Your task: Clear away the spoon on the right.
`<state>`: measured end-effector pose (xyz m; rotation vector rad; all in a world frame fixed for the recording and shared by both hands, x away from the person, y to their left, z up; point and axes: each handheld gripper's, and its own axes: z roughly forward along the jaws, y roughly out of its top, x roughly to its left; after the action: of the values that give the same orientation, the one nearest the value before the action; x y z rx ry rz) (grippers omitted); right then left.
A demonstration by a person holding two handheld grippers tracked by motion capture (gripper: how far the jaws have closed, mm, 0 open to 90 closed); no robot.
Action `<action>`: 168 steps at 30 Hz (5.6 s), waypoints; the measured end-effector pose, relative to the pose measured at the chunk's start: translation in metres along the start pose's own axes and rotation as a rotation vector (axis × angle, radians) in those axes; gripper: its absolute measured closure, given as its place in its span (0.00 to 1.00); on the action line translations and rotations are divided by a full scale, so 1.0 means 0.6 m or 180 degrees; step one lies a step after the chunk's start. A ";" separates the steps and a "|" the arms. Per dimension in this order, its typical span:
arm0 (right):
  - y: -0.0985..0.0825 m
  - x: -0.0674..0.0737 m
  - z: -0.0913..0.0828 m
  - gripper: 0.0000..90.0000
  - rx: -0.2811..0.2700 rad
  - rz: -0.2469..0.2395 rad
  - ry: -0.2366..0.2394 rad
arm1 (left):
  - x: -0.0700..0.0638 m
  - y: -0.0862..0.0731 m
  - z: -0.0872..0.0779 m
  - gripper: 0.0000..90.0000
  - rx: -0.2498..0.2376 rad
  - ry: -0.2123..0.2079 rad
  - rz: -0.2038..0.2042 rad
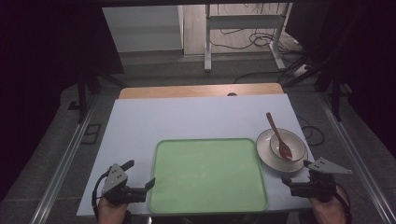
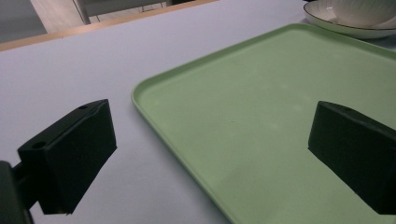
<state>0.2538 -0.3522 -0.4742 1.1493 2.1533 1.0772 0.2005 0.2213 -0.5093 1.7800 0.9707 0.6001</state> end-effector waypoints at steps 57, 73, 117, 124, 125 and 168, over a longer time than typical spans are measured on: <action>0.104 -0.012 0.048 0.00 0.0063 -0.0138 -0.0130 | -0.002 0.001 -0.001 0.01 -0.0026 0.0062 0.0038; 0.129 -0.017 0.073 0.00 0.0097 -0.0138 -0.0041 | -0.002 0.001 -0.001 0.01 -0.0025 0.0063 0.0044; 0.208 -0.050 0.159 0.37 0.0368 0.0120 -0.0230 | -0.003 0.001 0.001 0.02 -0.0006 0.0050 0.0057; 0.225 -0.051 0.173 0.47 0.0478 0.0032 -0.0236 | -0.003 0.001 0.001 0.02 -0.0005 0.0051 0.0061; 0.228 -0.052 0.179 0.50 0.0540 -0.0008 -0.0285 | -0.003 0.001 0.001 0.02 -0.0004 0.0050 0.0061; 0.284 -0.059 0.185 0.85 0.1060 -0.0091 -0.0217 | -0.004 0.002 -0.001 0.02 -0.0025 0.0082 0.0083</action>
<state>0.4306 -0.2772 -0.3992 1.2722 2.3449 0.6709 0.1993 0.2192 -0.5080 1.7843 0.9628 0.6438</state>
